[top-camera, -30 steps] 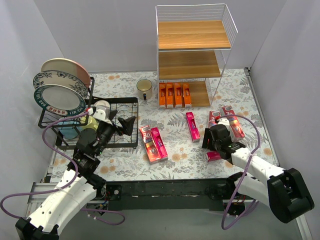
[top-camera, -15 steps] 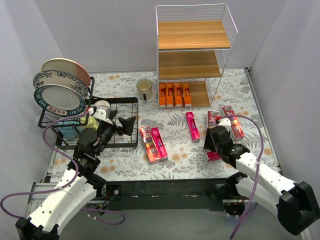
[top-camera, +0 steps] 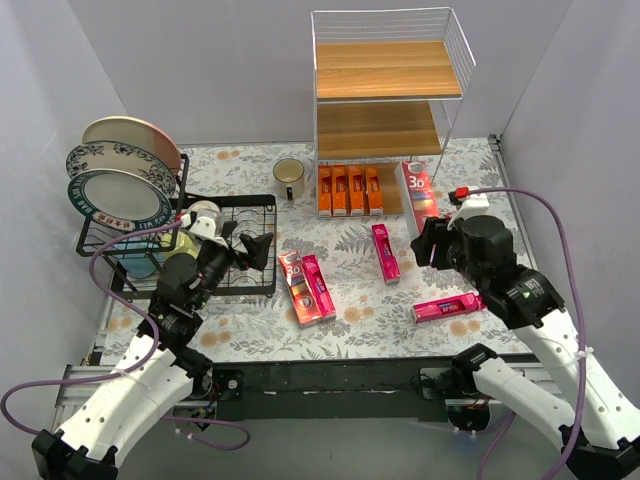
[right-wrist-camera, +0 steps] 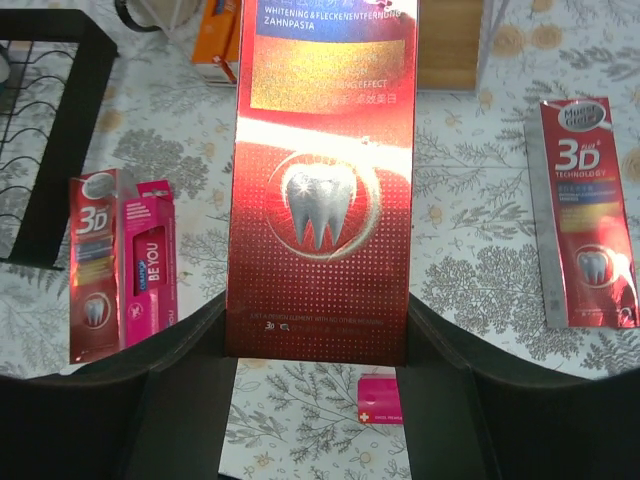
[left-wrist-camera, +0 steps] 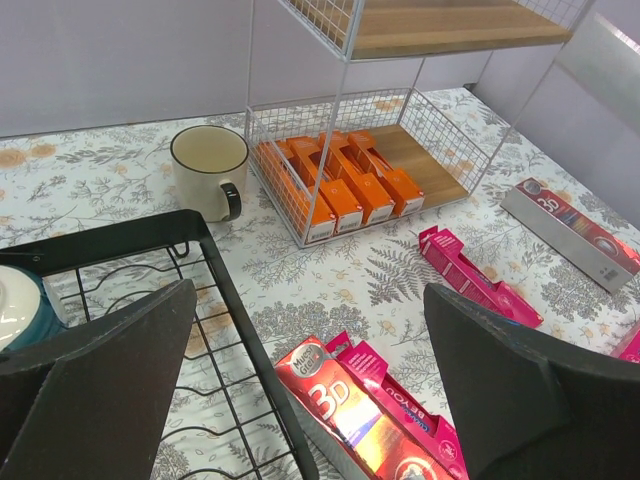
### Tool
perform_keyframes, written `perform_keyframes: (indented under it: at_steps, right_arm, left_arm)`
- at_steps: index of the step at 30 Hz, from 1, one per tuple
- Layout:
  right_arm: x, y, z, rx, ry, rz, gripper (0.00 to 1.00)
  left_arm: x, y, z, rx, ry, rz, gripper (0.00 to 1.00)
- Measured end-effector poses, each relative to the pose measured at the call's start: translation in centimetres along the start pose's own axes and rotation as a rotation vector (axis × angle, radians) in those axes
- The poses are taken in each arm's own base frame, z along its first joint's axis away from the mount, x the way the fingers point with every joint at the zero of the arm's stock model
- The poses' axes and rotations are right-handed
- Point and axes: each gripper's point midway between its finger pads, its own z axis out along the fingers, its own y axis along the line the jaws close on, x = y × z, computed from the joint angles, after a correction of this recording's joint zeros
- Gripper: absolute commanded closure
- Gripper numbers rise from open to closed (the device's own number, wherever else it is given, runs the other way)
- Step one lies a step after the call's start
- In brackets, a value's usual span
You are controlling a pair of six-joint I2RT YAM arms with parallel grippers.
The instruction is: Place and organize the toothpastes onto the shelf
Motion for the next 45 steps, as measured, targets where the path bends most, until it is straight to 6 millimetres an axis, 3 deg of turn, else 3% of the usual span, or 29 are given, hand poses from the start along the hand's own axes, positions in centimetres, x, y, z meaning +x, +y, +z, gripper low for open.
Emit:
perform_keyframes:
  at_steps: [4, 9, 21, 29, 37, 45]
  right_arm:
    - [-3.1, 1.5, -1.3, -0.059, -0.016, -0.042, 0.73]
    - [-6.7, 3.3, -0.5, -0.091, -0.028, -0.092, 0.74]
    - [-10.7, 6.5, 10.5, -0.06, 0.021, -0.154, 0.72]
    - [-13.4, 8.5, 16.1, -0.07, -0.052, -0.135, 0.65]
    - [-13.8, 10.4, 20.1, -0.111, -0.077, -0.066, 0.47]
    - [-14.0, 12.8, 20.5, -0.191, -0.093, -0.029, 0.23]
  left_arm:
    - [0.0, 0.0, 0.0, 0.001, 0.001, 0.0, 0.02]
    - [-0.1, 0.0, 0.0, 0.001, -0.002, 0.0, 0.02]
    - [-0.9, -0.2, -0.5, 0.007, -0.031, -0.002, 0.02]
    - [-1.4, -0.3, -0.7, 0.01, -0.049, -0.003, 0.02]
    - [-1.3, -0.2, -0.7, 0.009, -0.044, -0.003, 0.02]
    - [-0.8, -0.2, -0.4, 0.007, -0.026, -0.002, 0.02]
